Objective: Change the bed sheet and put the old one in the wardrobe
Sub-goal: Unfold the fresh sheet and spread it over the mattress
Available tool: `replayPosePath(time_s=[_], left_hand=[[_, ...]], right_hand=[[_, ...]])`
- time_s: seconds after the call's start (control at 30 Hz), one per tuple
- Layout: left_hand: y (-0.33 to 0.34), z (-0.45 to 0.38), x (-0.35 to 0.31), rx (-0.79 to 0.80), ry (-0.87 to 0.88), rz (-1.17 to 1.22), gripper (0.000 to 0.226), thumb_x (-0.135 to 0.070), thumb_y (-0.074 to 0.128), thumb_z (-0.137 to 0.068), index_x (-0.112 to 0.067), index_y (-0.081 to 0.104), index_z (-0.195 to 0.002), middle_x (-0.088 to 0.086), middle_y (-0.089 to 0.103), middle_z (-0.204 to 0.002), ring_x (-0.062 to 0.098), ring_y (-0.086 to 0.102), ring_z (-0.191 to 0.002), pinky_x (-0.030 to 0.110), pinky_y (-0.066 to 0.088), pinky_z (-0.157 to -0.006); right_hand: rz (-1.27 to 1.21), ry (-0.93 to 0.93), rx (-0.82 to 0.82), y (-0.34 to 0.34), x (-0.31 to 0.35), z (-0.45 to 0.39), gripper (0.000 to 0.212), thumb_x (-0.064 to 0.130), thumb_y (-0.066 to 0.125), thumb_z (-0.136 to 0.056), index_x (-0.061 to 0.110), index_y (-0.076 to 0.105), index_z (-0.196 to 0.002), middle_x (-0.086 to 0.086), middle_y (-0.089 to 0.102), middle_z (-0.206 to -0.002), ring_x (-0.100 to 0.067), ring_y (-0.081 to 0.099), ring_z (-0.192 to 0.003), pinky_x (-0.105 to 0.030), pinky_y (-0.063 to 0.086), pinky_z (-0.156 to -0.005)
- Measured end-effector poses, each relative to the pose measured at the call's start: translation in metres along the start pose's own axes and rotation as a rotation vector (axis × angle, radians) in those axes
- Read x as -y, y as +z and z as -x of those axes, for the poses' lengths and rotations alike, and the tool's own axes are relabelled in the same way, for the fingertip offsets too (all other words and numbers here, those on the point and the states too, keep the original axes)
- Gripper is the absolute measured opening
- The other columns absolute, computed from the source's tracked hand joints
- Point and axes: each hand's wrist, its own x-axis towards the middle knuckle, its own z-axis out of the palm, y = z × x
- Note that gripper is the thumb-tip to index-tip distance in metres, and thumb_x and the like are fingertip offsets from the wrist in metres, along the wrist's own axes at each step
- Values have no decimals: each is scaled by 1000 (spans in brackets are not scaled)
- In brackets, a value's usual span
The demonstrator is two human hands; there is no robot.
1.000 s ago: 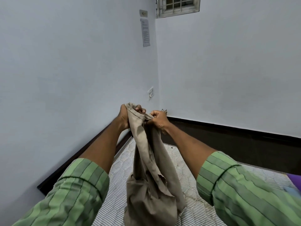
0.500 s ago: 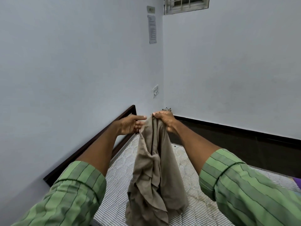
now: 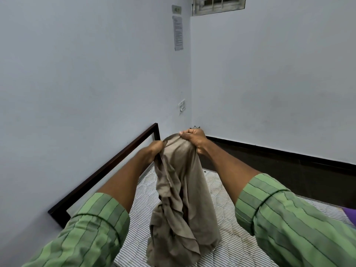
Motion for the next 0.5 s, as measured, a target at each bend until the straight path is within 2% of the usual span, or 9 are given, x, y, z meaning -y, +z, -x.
replayPosePath(time_s=[0.03,0.1,0.17,0.23,0.27,0.33,0.37,0.43,0.5], left_hand=[[-1,2,-1,40,12,11,36,-37,52,-106,-7,71,-112,14,75,-115,28,72,-103,38,57,-95],[-2,8,-4,144,68,-71,46,-52,66,-95,-12,72,-116,9,78,-110,24,74,-103,35,57,-93],[-4,5,-3,151,180,-364,53,-53,82,-81,-12,74,-115,5,79,-104,20,75,-97,31,58,-88],[-8,2,-1,30,324,-678,42,-45,84,-80,-6,75,-94,8,74,-83,19,71,-79,28,52,-71],[-10,1,-1,-70,393,-742,34,-36,82,-82,-4,72,-82,9,66,-70,19,65,-68,28,46,-64],[-16,1,-4,-225,493,-728,23,-20,72,-80,-5,63,-66,10,52,-59,17,54,-58,29,41,-60],[-18,2,-7,-263,527,-717,21,-17,66,-78,-5,58,-63,12,48,-58,18,52,-56,32,43,-59],[-17,4,-12,-310,577,-733,13,-18,56,-73,-6,58,-68,12,55,-60,23,59,-60,38,51,-61],[-13,9,-14,-379,585,-730,9,-16,54,-71,-10,61,-72,5,61,-62,24,62,-67,39,53,-62]], right_hand=[[37,-9,5,-1,0,0,12,8,79,-89,8,72,-80,-1,72,-71,-8,64,-63,-20,56,-65],[57,-16,0,-4,-4,-3,12,8,79,-89,7,72,-80,-1,72,-70,-11,64,-65,-20,56,-63],[56,-9,-4,-7,-8,-3,12,10,79,-89,5,71,-81,-3,71,-70,-14,63,-69,-21,56,-63],[178,-28,48,-9,-8,-1,19,19,83,-87,5,71,-85,-2,69,-73,-11,60,-69,-19,53,-61],[303,-34,100,-10,-9,0,26,26,87,-83,6,72,-88,0,68,-75,-9,59,-68,-18,50,-61],[643,1,214,-12,-10,1,42,38,93,-73,10,73,-97,4,69,-85,-6,61,-74,-22,50,-70],[832,16,271,-11,-9,4,50,41,95,-68,10,73,-101,3,71,-92,-8,65,-81,-26,54,-76],[1128,20,315,-11,-18,2,60,44,95,-64,8,73,-107,-6,74,-105,-22,71,-97,-33,58,-85],[1138,55,294,-10,-34,-2,56,39,90,-70,3,72,-109,-16,74,-110,-30,71,-101,-32,56,-80]])
